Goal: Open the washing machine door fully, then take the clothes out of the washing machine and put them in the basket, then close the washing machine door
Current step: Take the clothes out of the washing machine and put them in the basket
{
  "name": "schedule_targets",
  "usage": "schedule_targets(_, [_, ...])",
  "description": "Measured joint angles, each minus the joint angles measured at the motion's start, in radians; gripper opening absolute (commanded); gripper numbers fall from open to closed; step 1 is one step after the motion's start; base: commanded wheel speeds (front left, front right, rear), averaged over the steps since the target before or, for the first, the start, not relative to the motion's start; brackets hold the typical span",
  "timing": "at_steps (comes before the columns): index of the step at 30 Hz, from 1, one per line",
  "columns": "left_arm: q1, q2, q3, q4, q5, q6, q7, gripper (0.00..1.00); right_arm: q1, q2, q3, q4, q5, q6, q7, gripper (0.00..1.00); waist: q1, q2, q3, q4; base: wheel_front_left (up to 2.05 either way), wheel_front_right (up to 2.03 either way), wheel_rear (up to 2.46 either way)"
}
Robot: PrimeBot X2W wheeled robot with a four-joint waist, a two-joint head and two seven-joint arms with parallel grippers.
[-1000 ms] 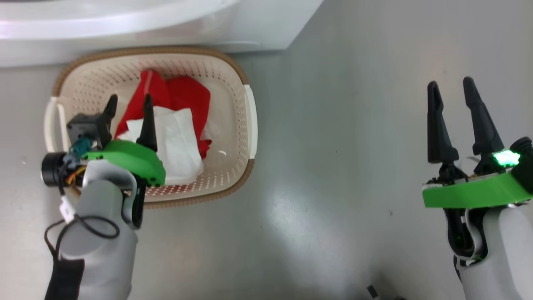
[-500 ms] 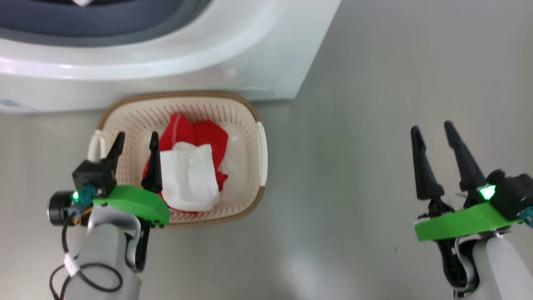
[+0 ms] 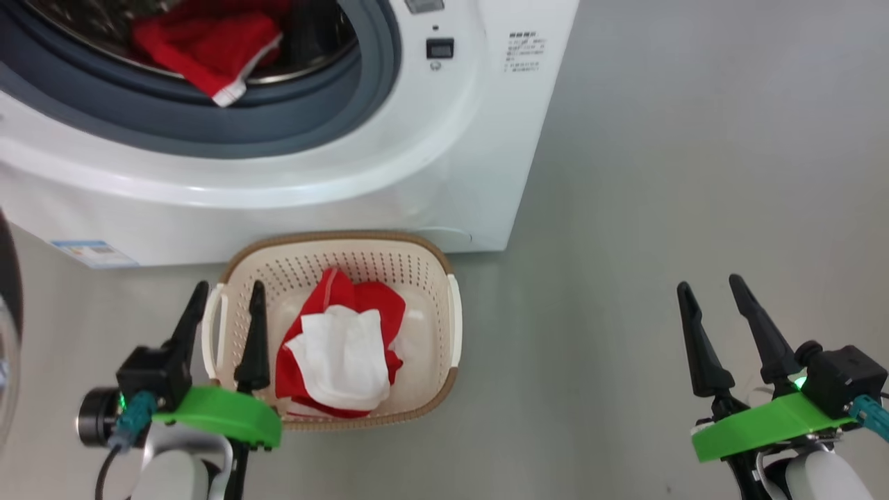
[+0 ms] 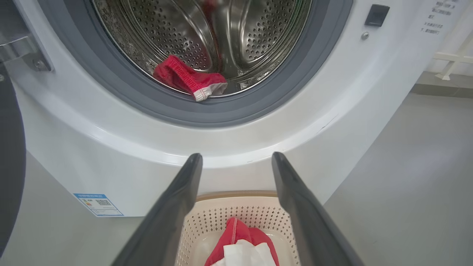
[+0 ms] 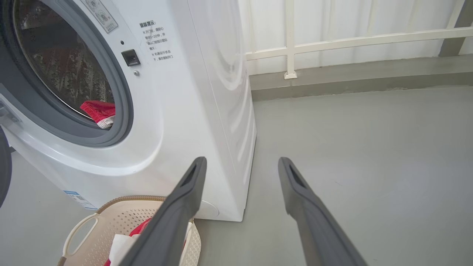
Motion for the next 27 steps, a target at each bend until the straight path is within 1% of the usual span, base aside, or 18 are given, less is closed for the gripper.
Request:
schedule_targets(13, [0.249,0.006,0.032,-0.184,0.005,0.002,0.000,1.00,0.121,-0.007,0.000,0.006,-0.007,0.000,0.000,1.00,0.0000,0.0000,-0.159,0.002,0.00,0.00,0.00])
schedule_targets(19, [0.330,0.008,0.053,-0.255,-0.006,0.005,0.000,1.00,0.154,-0.005,-0.003,0.000,-0.009,0.000,0.000,1.00,0.0000,0.0000,-0.196,-0.005,0.00,0.00,0.00])
schedule_targets(27, [0.423,0.011,0.070,-0.337,-0.009,0.022,0.000,1.00,0.203,-0.002,-0.019,-0.008,-0.009,0.000,0.000,1.00,0.0000,0.0000,-0.224,-0.012,0.00,0.00,0.00])
